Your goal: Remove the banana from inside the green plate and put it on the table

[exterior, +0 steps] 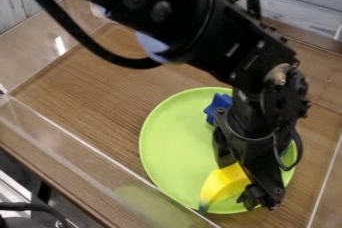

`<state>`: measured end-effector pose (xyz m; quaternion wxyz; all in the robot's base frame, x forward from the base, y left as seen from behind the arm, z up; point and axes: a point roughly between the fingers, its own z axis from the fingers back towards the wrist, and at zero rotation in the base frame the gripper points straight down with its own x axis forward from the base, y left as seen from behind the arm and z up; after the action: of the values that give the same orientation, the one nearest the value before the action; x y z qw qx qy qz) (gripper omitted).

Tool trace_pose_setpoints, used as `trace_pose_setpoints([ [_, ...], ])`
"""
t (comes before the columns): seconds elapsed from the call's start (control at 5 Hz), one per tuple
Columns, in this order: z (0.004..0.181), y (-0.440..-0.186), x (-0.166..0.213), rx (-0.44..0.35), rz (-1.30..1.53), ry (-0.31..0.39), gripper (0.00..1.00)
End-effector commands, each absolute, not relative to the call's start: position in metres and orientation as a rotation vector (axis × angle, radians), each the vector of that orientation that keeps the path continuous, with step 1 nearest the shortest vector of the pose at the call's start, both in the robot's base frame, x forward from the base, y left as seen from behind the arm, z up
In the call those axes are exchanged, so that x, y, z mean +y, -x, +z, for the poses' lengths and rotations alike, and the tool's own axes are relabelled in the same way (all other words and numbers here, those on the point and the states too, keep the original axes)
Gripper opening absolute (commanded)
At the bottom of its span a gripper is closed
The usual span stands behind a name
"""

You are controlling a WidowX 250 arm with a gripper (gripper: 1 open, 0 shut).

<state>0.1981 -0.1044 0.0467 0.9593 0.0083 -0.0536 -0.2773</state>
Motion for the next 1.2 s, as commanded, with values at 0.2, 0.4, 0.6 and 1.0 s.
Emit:
trace_pose_setpoints([
  [0.2, 0.046, -0.204, -0.103, -0.124, -0.53, -0.002, 1.0],
  [0.4, 0.043, -0.205, -0.103, -0.125, -0.523, 0.0, 1.0],
  [0.6, 0.041, -0.206, -0.102, -0.123, -0.516, 0.0, 1.0],
  [1.0, 0.037, -0.208, -0.101, -0.121, -0.51, 0.001, 0.0],
])
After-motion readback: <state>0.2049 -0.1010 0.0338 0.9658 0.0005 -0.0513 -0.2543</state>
